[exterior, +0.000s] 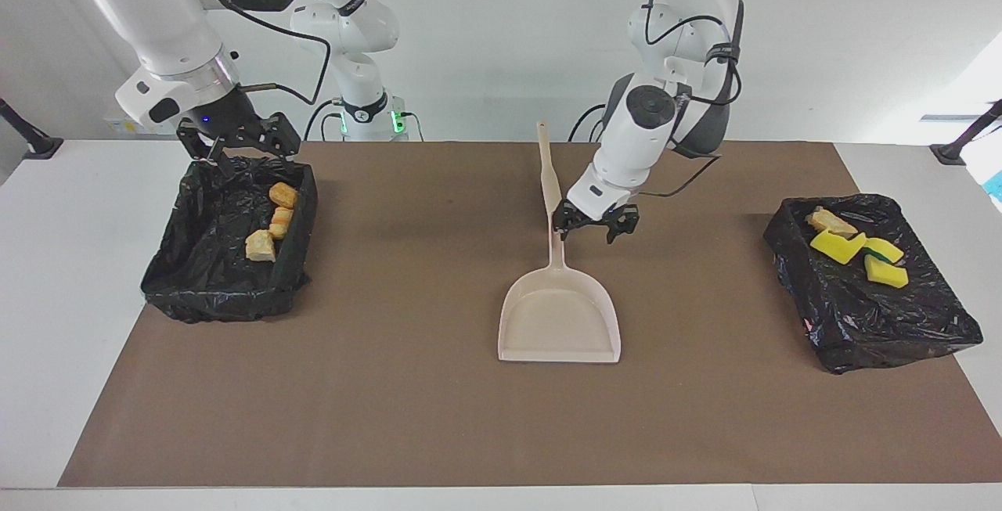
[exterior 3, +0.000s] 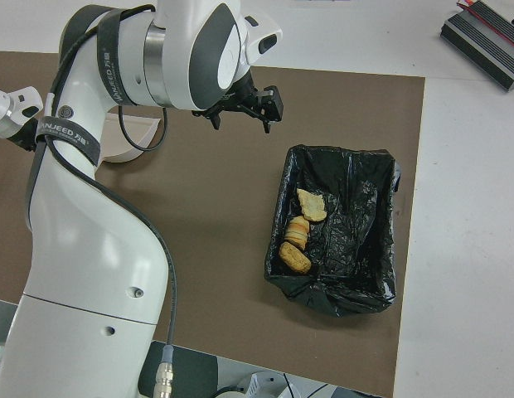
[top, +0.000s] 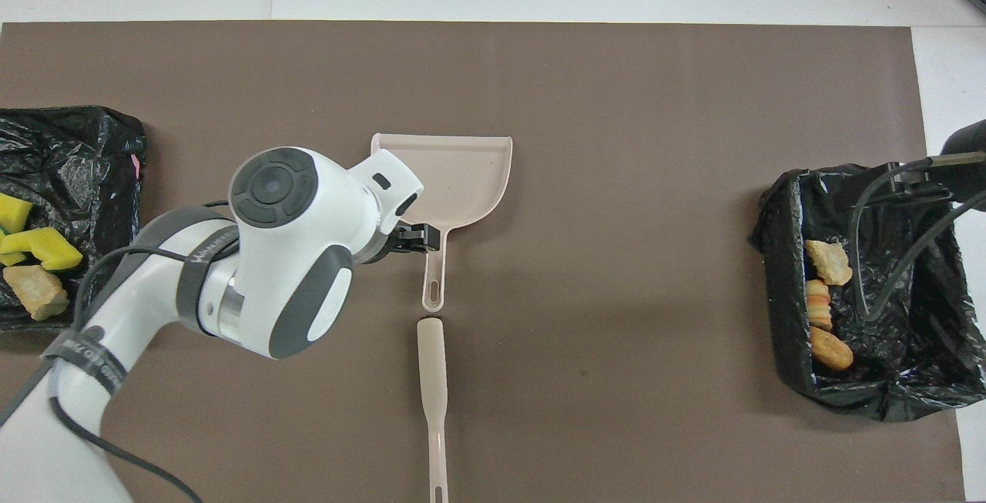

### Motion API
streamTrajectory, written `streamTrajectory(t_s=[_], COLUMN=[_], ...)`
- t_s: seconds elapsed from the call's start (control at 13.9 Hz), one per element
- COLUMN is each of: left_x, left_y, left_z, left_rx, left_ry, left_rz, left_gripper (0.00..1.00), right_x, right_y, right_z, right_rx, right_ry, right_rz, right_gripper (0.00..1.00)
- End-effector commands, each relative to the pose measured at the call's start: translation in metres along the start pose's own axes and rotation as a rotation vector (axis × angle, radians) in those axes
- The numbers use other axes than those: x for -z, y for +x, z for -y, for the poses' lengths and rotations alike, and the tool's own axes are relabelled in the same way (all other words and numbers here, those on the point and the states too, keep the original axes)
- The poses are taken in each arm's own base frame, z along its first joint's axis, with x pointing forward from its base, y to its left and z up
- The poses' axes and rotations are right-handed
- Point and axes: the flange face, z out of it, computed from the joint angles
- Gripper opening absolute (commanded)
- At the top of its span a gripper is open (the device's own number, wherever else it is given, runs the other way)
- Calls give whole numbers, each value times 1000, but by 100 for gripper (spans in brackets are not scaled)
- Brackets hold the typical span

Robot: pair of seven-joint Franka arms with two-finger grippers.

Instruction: Sweep and dump trash in bin

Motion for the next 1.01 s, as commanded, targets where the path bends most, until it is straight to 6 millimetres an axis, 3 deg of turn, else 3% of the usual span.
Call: streamTrajectory(t_s=[0.0, 0.36, 0.51, 0.58, 0.94], left_x=[35, 68, 91, 109, 202], left_y=[5, 23, 25, 23, 5], left_z=[53, 161, 191, 199, 197], left_rx=[63, -68, -73, -62, -90], left_ry=[-9, -5, 1, 3, 85], left_rz=[-1, 25, 17, 24, 38], left_gripper=[100, 100, 100, 100, 100], right_x=[3, 3, 3, 3, 3], right_y=[-1, -1, -1, -1, -1], right_z=[1, 1, 1, 1, 1], right_rx=[-19, -19, -19, -19, -19], right_ry=[17, 17, 17, 17, 17], right_rz=[-12, -12, -12, -12, -12], right_gripper=[100, 100, 100, 100, 100])
